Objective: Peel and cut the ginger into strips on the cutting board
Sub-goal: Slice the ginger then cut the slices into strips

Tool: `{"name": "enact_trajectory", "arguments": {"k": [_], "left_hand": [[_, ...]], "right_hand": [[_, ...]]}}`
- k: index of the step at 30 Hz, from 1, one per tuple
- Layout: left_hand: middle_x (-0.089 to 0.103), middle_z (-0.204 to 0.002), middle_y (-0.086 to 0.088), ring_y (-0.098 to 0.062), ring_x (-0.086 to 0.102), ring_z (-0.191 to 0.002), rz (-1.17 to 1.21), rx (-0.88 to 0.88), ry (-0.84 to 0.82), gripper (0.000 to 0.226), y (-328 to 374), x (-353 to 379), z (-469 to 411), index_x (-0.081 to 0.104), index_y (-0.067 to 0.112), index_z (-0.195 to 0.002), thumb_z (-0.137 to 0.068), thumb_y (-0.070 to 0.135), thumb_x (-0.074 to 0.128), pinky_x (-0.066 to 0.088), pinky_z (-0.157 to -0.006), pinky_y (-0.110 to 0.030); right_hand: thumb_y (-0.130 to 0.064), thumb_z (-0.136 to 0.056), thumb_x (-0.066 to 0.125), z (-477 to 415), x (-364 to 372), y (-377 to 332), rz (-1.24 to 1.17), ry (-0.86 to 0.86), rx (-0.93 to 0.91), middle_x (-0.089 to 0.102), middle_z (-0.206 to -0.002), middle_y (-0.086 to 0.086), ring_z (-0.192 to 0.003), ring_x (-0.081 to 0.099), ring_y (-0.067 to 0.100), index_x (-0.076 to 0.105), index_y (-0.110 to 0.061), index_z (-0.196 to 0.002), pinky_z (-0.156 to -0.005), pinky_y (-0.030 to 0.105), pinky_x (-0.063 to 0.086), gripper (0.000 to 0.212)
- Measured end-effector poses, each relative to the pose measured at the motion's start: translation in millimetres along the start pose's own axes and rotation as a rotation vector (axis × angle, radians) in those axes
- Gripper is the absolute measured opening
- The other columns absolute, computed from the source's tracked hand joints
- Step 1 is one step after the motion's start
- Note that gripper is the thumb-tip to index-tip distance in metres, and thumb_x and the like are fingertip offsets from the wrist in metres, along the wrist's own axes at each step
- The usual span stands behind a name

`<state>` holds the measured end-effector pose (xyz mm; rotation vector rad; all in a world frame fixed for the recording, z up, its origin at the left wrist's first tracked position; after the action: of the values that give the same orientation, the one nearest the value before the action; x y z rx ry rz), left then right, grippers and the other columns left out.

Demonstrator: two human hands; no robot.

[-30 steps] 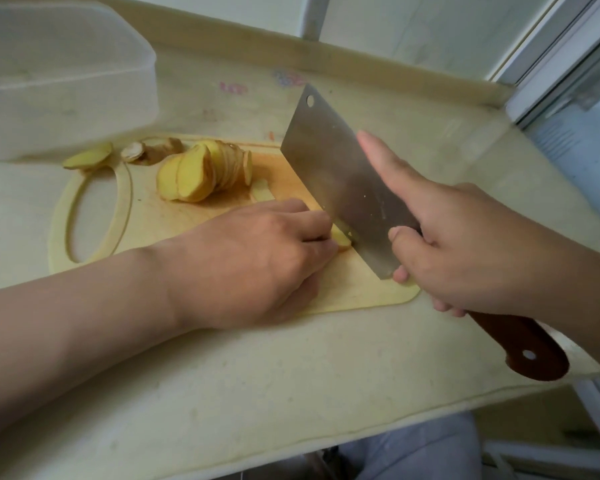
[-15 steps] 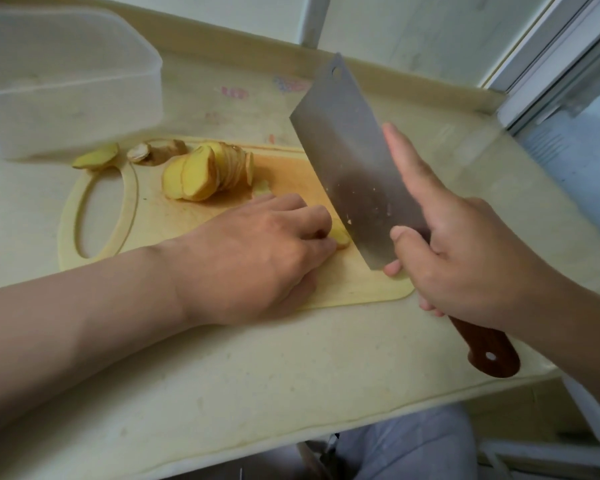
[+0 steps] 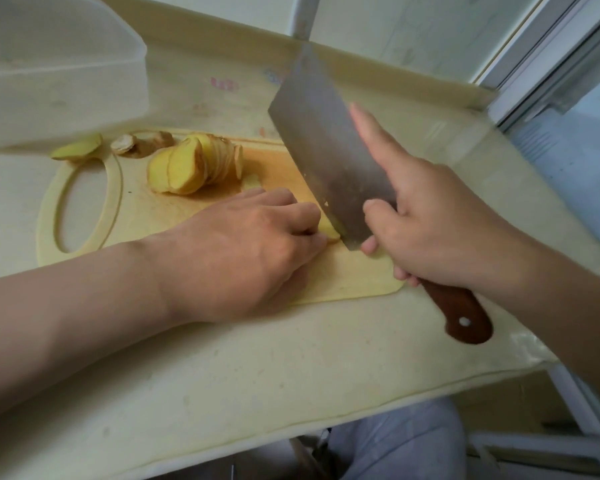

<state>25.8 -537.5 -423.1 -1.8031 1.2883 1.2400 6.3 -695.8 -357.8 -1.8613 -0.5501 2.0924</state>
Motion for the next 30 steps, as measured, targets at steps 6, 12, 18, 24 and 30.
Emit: {"name": "enact_trajectory", "arguments": {"k": [6,12,18,24,30], "left_hand": [[0.063,-0.100,-0.009,-0.034,0.059,-0.086,-0.004,0.005,0.011,0.040,0,0,0,0.070,0.006,-0.110,-0.099,0.029,0.039,0.052,-0.074,-0.047],[0.062,-0.100,-0.009,-0.033,0.057,-0.087,-0.017,0.007,0.021,0.038,-1,2,1,0.070,0.007,-0.109,-0.098,0.030,0.042,0.052,-0.074,-0.047],[0.063,-0.098,-0.012,-0.035,0.058,-0.083,-0.024,0.026,0.029,0.041,0,1,-1,0.071,0.005,-0.111,-0.097,0.030,0.042,0.053,-0.072,-0.047],[0.062,-0.101,-0.010,-0.034,0.057,-0.085,-0.048,-0.003,0.000,0.040,0,3,1,0.070,0.007,-0.109,-0.097,0.032,0.040,0.052,-0.073,-0.047],[0.062,-0.102,-0.009,-0.032,0.056,-0.084,-0.044,-0.008,-0.001,0.040,0,3,1,0.070,0.008,-0.109,-0.097,0.032,0.041,0.052,-0.072,-0.046]], "right_hand": [[-0.012,-0.102,0.045,26,0,7,-0.003,0.045,0.012,0.070,-0.067,0.020,-0.052,0.068,0.035,-0.002,-0.078,-0.146,-0.045,0.045,0.059,0.092],[-0.015,-0.105,0.043,16,-3,-2,0.090,-0.090,0.029,0.072,-0.076,0.012,-0.048,0.068,0.028,-0.001,-0.078,-0.146,-0.044,0.042,0.061,0.087],[-0.010,-0.099,0.043,-9,-2,-15,0.165,-0.131,-0.001,0.071,-0.077,0.006,-0.043,0.068,0.021,0.000,-0.065,-0.157,-0.043,0.041,0.060,0.091],[-0.011,-0.102,0.045,18,4,2,0.020,0.089,-0.011,0.071,-0.073,0.018,-0.055,0.070,0.032,-0.002,-0.071,-0.153,-0.044,0.043,0.059,0.091],[-0.011,-0.103,0.045,25,0,5,0.008,0.027,-0.004,0.071,-0.070,0.019,-0.048,0.066,0.031,0.002,-0.077,-0.148,-0.043,0.040,0.060,0.091]]}}
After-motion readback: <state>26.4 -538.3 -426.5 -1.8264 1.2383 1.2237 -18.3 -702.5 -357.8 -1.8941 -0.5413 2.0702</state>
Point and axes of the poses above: each hand's wrist, its own z-axis away from the middle knuckle, its own x-axis out of the palm, y = z × x, the point moved 4 cm from there along -z, towards the middle knuckle
